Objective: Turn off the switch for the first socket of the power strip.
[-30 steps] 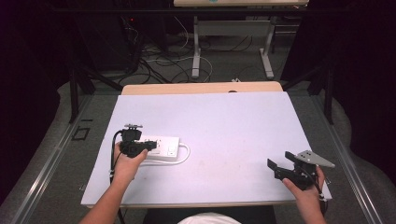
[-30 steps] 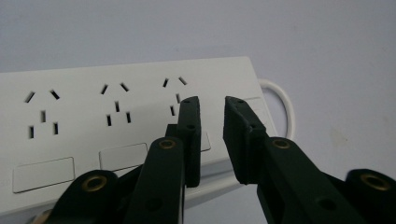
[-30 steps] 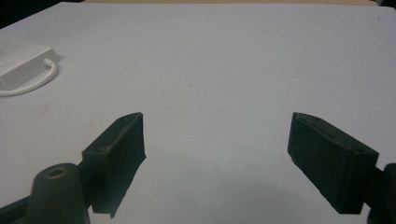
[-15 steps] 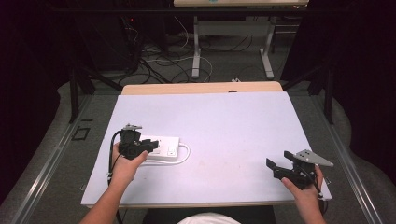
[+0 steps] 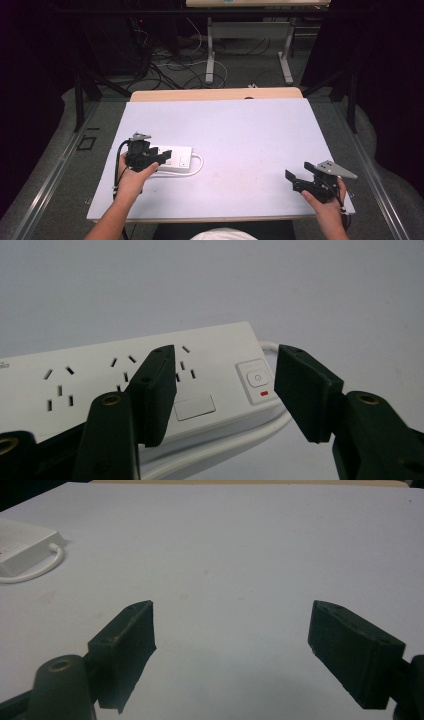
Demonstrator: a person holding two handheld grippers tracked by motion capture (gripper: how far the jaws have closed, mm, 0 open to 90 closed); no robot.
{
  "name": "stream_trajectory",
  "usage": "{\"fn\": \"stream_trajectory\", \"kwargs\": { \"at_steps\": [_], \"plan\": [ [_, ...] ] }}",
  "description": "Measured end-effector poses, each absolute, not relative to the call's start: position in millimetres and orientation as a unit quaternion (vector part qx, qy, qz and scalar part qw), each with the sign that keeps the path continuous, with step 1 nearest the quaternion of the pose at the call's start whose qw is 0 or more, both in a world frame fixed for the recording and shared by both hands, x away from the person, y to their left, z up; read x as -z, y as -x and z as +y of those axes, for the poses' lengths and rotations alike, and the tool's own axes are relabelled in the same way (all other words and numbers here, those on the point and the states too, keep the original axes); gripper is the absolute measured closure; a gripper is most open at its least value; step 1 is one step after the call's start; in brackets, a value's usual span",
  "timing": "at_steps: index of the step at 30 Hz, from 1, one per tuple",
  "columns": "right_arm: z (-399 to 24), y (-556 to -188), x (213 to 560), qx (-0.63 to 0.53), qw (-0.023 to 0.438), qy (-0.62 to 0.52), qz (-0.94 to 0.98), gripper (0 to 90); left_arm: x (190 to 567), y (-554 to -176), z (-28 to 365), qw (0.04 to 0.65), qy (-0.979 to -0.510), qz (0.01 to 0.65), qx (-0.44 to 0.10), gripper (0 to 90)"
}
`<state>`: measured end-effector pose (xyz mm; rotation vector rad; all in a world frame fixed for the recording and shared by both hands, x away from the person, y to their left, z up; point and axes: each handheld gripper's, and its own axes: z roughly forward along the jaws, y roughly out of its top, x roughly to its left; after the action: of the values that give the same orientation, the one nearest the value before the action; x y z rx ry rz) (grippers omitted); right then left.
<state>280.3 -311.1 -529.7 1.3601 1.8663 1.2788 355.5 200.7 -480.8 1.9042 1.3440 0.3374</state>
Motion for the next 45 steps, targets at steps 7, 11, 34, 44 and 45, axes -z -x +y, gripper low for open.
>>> {"fn": "stream_trajectory", "kwargs": {
  "at_steps": [7, 11, 34, 44, 45],
  "plan": [
    [-311.4, -280.3, 529.6, -0.469, 0.248, -0.499, 0.685, 18.6, 476.1, -351.1, 202.5, 0.391, -0.752, 0.509, -0.148, 35.3],
    [-311.7, -280.5, 529.6, -0.47, 0.248, -0.498, 0.686, 18.6, 472.9, -347.2, 204.3, 0.394, -0.747, 0.509, -0.164, 32.1],
    [-311.6, -279.8, 528.7, -0.469, 0.249, -0.5, 0.684, 18.6, 463.4, -323.3, 223.2, 0.424, -0.725, 0.514, -0.172, 0.3],
    [-311.7, -279.8, 528.7, -0.471, 0.251, -0.499, 0.683, 18.6, 468.8, -315.4, 235.9, 0.439, -0.715, 0.517, -0.17, 0.3],
    [-311.9, -279.8, 528.7, -0.471, 0.251, -0.498, 0.684, 18.6, 469.9, -314.8, 237.1, 0.44, -0.713, 0.518, -0.173, 0.3]
  ]
}}
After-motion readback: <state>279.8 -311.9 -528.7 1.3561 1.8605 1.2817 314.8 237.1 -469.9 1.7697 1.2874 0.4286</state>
